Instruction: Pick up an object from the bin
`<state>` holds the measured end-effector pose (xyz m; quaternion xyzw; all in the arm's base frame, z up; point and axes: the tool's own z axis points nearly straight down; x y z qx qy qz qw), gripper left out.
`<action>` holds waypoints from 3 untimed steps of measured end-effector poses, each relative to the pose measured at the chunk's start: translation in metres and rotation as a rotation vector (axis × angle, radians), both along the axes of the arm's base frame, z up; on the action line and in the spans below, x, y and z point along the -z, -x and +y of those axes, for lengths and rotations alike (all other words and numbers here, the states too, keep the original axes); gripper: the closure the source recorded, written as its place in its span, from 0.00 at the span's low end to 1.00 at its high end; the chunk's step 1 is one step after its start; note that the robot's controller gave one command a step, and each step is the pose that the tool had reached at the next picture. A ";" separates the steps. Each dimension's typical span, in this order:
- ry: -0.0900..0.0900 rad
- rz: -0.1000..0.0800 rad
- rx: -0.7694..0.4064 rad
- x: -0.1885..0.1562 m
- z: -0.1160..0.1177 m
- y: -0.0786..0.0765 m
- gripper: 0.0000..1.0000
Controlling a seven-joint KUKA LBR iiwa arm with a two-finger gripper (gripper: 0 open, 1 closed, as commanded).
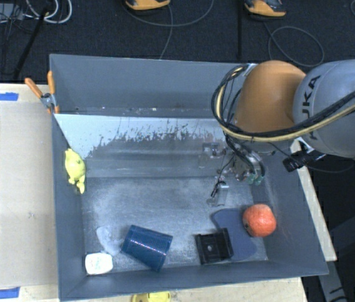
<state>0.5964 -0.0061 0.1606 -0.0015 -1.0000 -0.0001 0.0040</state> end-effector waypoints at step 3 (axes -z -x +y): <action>-0.001 -0.015 -0.097 -0.070 0.007 -0.007 0.00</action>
Offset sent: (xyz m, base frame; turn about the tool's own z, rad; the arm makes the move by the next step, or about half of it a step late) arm 0.0206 0.0220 0.1589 -0.1924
